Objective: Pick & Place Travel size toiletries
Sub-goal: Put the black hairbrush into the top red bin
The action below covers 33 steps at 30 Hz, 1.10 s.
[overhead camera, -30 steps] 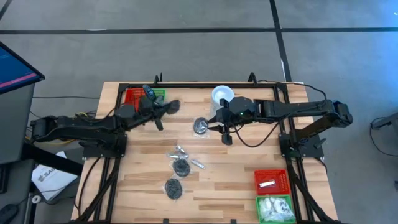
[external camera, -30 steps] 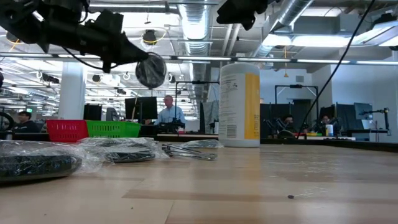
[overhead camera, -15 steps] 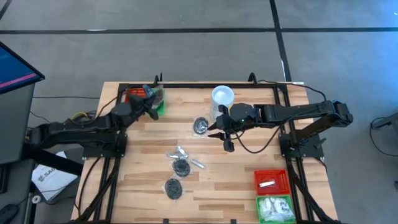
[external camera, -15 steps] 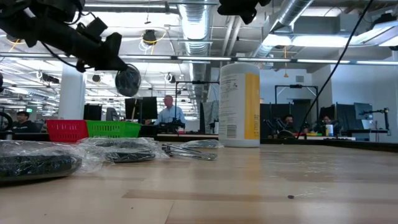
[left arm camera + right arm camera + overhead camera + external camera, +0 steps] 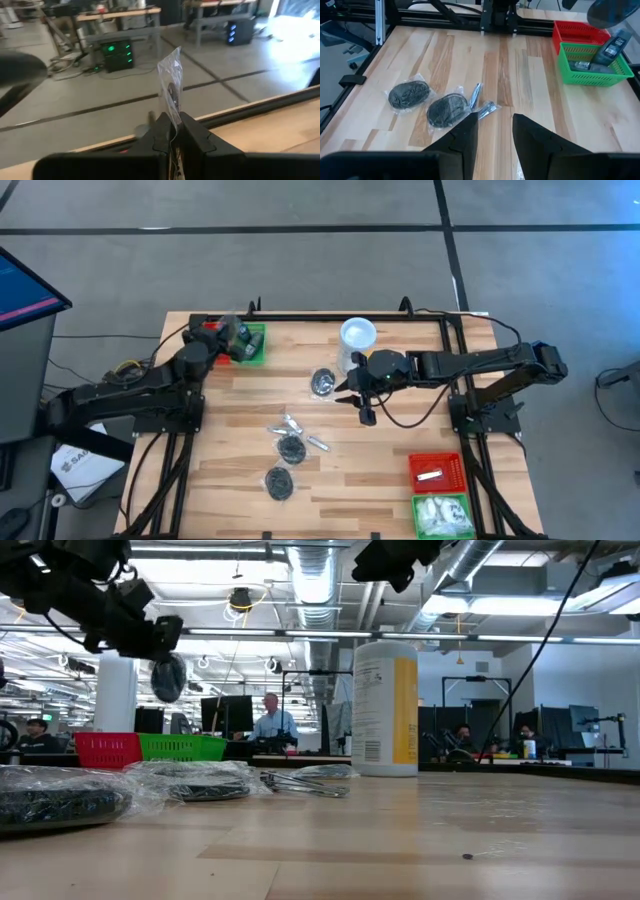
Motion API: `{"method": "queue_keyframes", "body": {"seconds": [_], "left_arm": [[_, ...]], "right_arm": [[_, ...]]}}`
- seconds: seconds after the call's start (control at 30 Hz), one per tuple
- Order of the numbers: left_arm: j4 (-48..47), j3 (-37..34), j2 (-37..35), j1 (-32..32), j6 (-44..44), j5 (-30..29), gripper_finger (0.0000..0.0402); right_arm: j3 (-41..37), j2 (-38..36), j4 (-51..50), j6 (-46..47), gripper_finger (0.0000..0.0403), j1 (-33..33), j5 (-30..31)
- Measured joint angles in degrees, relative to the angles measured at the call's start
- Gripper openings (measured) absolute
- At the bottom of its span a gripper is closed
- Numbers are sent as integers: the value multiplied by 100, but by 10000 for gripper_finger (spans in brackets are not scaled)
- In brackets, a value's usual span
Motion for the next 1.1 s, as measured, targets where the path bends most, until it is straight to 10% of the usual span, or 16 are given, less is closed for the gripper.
{"method": "queue_keyframes", "body": {"seconds": [1.1], "left_arm": [[2, -1059, 2, 2203, -621, 958, 10]], "right_arm": [[0, 0, 4, 0, 112, -14, 1]]}}
